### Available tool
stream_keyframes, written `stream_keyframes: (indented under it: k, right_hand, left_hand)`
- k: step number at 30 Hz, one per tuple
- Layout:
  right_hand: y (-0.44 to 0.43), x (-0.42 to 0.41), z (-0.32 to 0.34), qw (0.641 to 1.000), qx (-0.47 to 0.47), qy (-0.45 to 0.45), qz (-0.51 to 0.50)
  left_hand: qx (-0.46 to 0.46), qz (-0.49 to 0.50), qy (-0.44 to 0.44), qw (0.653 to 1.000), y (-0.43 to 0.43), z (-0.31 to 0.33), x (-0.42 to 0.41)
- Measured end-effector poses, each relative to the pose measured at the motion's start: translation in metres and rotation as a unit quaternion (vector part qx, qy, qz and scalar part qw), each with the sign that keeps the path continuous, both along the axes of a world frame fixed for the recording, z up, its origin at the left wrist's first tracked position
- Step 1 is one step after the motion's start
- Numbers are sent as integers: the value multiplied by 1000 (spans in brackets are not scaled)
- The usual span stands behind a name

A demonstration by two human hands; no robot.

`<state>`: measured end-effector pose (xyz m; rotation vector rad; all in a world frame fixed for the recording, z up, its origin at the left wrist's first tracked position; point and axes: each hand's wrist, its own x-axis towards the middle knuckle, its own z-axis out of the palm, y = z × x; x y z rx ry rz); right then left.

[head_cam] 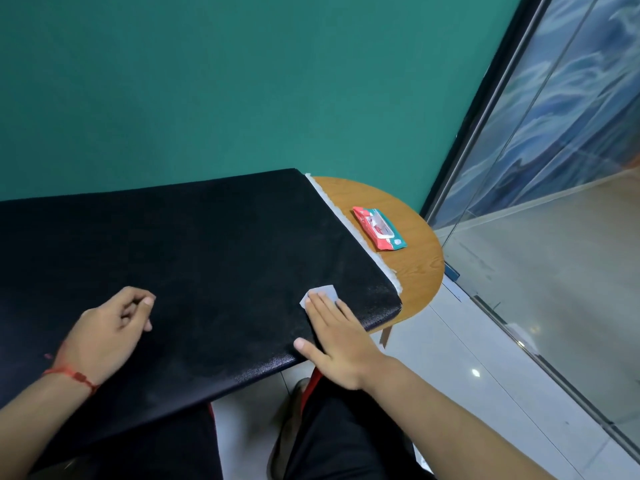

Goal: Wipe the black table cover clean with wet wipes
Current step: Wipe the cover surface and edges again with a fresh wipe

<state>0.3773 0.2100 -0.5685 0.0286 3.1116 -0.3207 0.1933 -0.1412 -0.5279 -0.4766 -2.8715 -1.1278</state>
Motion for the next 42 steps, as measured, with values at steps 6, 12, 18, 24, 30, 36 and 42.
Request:
stream_keyframes:
  k: [6,12,18,24,30,36,42]
  right_hand:
    - [-58,-27,5,997,-5,-29,72]
    - [-107,-52,7,990,-15,-46,136]
    - [-150,-60,19,966,-22,-50,251]
    - [-197,-58,22,932,-37,-73,354]
    - [-226,-71,18,922,-28,-59,381]
    - [-234,-97,12,924,-22,-46,379]
    - [-231,-140,9,937,-13,-39,348]
  left_hand:
    - [-106,3,60,993,-32,-5,-21]
    - [-155,-23,146,977,-49,-28,-38]
    - [-139,19,183,973,-58,-46,-46]
    - [-120,37,147,981,-61,-52,-53]
    - [-66,50,119,989,-62,-48,-52]
    - [88,109,0,990,-69,-41,-51]
    - [188,128,-29,973,-70,-35,-48]
